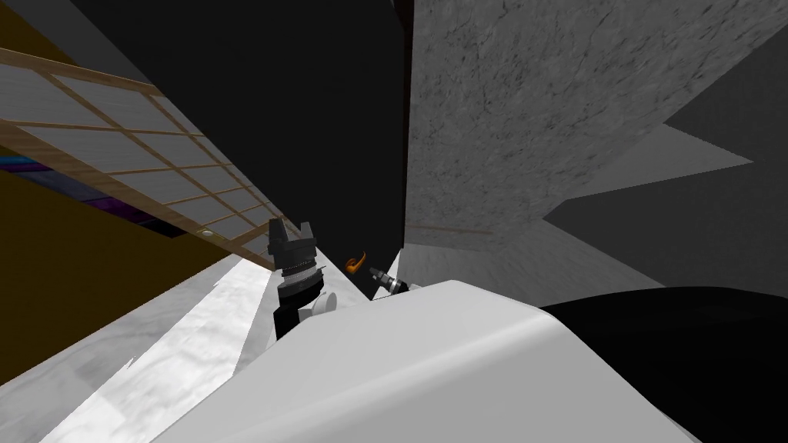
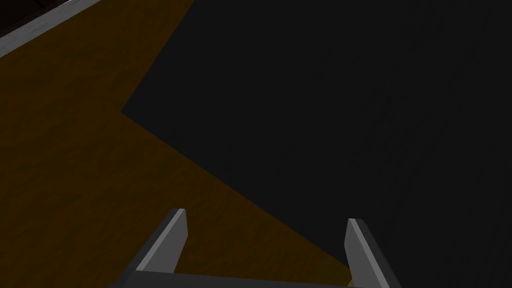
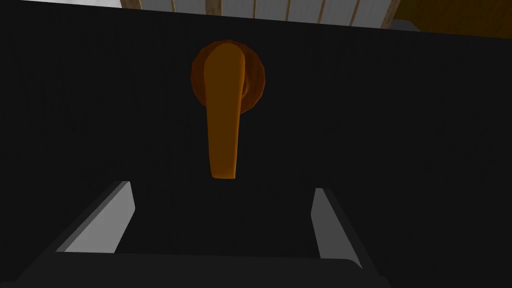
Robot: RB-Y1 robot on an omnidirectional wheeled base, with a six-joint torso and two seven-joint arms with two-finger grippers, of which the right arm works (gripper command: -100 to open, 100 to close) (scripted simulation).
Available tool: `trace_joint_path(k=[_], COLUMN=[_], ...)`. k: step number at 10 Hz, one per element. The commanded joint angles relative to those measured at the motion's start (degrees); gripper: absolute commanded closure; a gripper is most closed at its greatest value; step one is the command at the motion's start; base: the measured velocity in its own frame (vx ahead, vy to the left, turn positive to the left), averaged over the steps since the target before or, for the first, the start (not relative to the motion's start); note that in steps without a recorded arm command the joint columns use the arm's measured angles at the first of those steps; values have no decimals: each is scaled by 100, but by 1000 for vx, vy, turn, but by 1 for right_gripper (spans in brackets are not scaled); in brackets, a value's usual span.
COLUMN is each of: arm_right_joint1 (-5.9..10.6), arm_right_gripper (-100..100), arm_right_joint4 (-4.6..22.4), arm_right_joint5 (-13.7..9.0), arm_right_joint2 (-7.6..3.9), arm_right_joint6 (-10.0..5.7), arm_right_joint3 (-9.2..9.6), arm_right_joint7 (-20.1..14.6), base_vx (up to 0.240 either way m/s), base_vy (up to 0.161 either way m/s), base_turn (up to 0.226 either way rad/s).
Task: Push the door open
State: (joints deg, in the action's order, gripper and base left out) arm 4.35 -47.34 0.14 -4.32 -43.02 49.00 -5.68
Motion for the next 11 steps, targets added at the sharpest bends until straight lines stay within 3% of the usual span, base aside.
trace_joint_path(k=[1, 7, 8, 11], arm_right_joint1=[16, 49, 49, 49], arm_right_gripper=[-100, -100, 100, 100], arm_right_joint4=[42, 155, 155, 155], arm_right_joint5=[2, 7, 7, 7], arm_right_joint2=[11, 122, 122, 122], arm_right_joint6=[-12, -40, -40, -40], arm_right_joint3=[-33, -110, -110, -110], arm_right_joint7=[18, 63, 63, 63], base_vx=[148, 130, -7, -21], base_vy=[173, 139, -6, -20], base_turn=[23, 19, -2, 1])
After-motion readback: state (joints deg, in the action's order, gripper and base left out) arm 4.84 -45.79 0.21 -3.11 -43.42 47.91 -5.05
